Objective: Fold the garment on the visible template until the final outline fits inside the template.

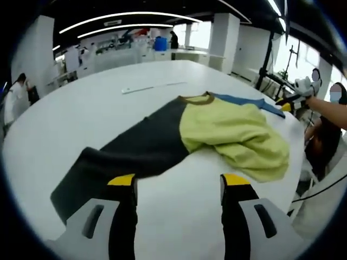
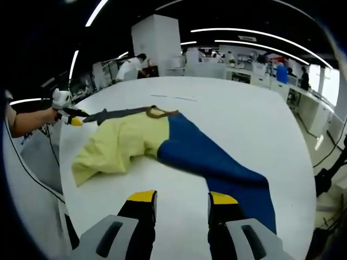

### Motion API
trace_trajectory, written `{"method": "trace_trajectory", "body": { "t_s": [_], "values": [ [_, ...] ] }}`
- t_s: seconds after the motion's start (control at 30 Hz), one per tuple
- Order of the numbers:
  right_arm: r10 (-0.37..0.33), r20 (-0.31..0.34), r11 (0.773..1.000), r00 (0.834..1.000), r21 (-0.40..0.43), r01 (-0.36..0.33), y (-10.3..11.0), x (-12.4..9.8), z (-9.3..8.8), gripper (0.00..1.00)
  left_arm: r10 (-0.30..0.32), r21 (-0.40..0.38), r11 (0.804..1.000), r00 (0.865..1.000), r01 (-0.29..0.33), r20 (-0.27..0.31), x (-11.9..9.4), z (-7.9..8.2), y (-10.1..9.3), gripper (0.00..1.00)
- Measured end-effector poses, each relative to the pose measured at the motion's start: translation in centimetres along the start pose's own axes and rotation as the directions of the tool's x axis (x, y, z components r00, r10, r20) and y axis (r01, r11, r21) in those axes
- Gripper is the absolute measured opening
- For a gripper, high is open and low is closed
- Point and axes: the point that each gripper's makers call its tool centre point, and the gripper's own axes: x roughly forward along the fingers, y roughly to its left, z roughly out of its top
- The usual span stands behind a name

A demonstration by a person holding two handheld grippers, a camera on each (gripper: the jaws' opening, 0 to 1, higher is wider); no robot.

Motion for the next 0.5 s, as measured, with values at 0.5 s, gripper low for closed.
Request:
{"method": "trace_trajectory", "body": {
  "t_s": [0.5],
  "values": [
    [0.045, 0.005, 0.999, 0.999, 0.004, -0.045, 2.1, 0.1, -0.9, 0.33, -0.063, 0.004, 0.998, 0.998, 0.062, 0.018, -0.4, -0.1, -3.7, 0.58]
  ]
}}
